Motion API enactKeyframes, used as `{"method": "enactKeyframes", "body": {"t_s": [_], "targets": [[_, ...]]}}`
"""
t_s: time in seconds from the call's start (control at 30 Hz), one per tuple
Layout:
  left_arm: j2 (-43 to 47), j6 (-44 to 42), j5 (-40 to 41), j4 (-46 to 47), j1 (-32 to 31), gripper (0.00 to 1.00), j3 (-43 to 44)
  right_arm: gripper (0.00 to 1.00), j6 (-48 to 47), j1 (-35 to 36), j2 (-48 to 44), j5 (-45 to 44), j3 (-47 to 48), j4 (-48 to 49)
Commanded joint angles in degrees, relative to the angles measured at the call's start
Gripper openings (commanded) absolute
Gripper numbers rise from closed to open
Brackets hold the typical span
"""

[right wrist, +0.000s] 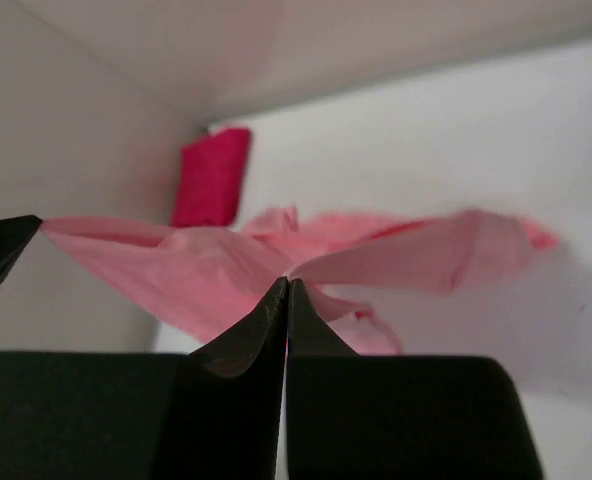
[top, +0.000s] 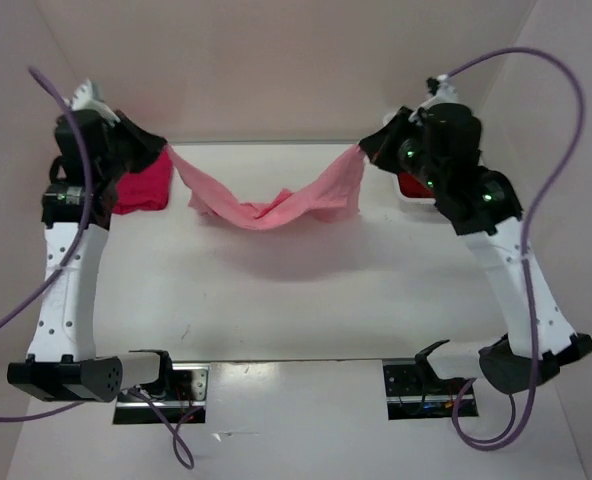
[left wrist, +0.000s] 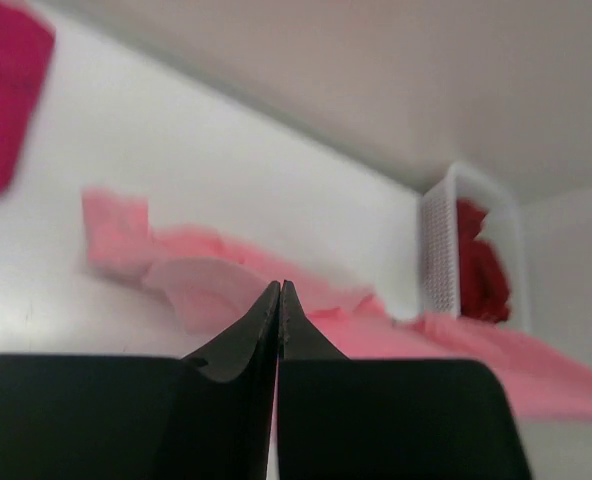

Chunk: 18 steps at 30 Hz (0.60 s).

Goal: Fold and stack the t-shirts
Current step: Flatten out the tshirt

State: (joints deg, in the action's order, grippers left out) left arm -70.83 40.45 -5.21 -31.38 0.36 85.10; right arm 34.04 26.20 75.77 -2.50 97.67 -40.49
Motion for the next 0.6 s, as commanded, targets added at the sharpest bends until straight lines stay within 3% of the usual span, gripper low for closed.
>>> {"method": "enactKeyframes", "body": {"t_s": [0.0, 0.1, 0.27, 0.47, 0.57], "targets": [[-1.5, -3.0, 0.5, -2.9, 1.8, 0.00, 14.7, 0.00, 0.0, -0.4, -5.9, -8.2, 12.4, -4.6], [-4.7, -4.8, 4.9, -5.0, 1.8, 0.00, 29.1, 0.00, -0.6, -0.4, -6.4, -12.1, 24.1, -6.3], [-6.4, -6.0, 10.3, -5.6, 1.8, 0.00, 33.8, 0.00, -1.9, -0.4, 0.0, -10.6, 37.7, -6.9], [-8.6, -7.1, 10.0, 0.1, 1.8, 0.00, 19.3, 0.00, -5.6, -0.4, 10.1, -10.6, 38.7, -4.1], [-12.6, -5.1, 7.4, 4.4, 3.4, 0.00, 12.4, 0.00, -4.9, -6.5, 18.0, -0.5, 36.1, -1.0]]}}
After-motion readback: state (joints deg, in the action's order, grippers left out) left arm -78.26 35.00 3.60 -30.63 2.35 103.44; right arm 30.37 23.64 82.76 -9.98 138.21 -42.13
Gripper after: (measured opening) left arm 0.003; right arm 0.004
